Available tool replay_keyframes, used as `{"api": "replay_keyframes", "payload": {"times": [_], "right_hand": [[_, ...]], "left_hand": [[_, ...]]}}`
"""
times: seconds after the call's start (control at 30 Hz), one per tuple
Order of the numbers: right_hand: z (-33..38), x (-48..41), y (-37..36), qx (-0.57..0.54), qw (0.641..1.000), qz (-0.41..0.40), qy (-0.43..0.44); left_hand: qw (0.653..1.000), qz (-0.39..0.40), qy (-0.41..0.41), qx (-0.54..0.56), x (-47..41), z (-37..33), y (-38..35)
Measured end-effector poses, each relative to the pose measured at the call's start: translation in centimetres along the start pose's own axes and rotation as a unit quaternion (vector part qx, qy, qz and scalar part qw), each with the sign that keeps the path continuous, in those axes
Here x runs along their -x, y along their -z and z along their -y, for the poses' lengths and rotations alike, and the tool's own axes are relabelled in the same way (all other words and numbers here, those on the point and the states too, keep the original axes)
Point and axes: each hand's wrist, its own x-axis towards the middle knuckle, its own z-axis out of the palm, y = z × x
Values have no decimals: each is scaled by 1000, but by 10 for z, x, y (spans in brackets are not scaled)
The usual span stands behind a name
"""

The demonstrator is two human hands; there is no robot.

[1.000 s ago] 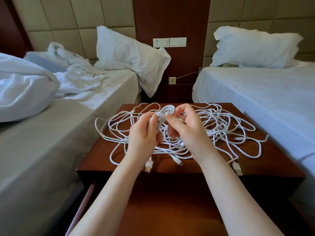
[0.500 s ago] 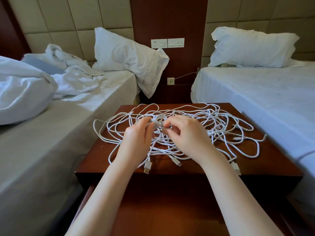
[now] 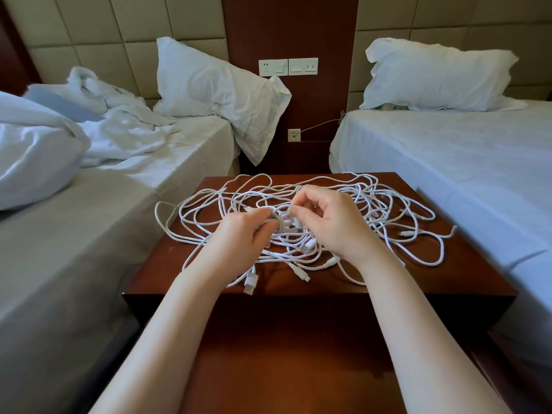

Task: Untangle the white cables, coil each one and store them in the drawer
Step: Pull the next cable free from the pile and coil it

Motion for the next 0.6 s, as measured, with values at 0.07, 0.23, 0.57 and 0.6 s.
{"api": "replay_keyframes", "payload": {"times": [0.07,0.23,0.57,0.6], "right_hand": [[-2,0,1,-32,999,1,-9],[-8,1,0,-104,994,2,-17],[-6,1,-2,-139,990,5,3],[-4,1,-1,-145,989,9,8]], "left_hand": [[999,30,3,12,0,-5,4],[996,70,24,42,1,-10,10],[977,119,92,153,3,-14,23],[972,116,101,175,3,-13,24]]}}
